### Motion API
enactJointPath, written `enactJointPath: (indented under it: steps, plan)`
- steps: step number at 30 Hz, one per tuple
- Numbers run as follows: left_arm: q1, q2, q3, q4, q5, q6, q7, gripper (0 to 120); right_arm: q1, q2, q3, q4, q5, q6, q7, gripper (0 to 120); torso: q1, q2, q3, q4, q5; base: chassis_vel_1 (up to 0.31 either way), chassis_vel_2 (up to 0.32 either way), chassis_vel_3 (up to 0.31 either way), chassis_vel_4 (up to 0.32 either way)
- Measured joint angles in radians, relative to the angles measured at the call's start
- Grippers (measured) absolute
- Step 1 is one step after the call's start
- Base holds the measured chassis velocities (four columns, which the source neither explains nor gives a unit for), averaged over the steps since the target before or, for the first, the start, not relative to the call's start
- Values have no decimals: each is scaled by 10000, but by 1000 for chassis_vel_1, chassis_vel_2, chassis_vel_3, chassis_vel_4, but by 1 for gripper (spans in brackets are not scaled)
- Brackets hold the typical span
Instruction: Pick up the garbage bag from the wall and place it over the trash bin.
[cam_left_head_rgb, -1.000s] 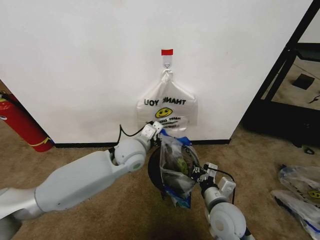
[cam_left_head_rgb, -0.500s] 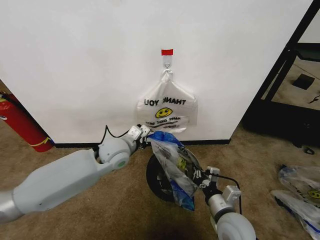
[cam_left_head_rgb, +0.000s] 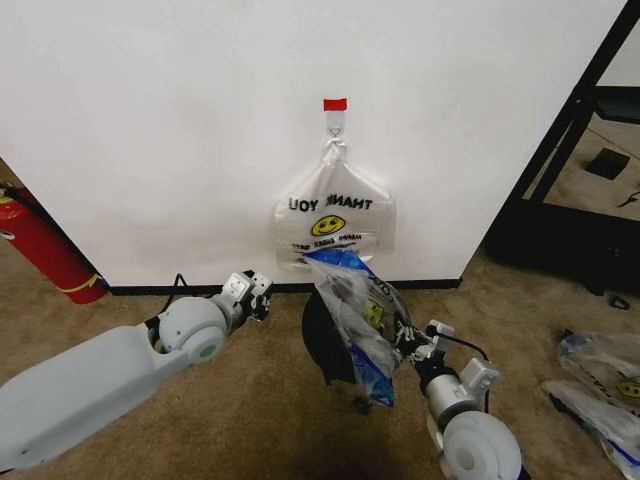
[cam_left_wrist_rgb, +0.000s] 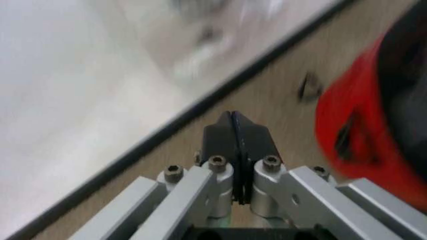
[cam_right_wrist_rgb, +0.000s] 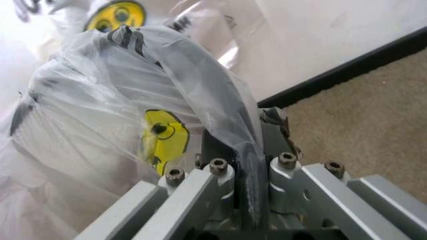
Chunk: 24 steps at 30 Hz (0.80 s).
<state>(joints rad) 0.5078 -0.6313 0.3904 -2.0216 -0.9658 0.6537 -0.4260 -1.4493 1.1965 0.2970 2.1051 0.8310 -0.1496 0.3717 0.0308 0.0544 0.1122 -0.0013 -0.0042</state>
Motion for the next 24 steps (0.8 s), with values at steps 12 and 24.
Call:
enactJointPath:
  steps: [12, 24]
  plan:
    - [1746, -772, -1021, -2720, -1622, -1201, -1500, 48, 101, 259, 344, -184, -164, 95, 430, 0, 0, 0, 0, 9, 1, 0, 0, 0, 0]
    - [2305, -1663, -918, -2626, -3380, -1699, -1882, 88, 52, 377, 206, -78, -366, 41, 443, 0, 0, 0, 0, 1, 2, 0, 0, 0, 0]
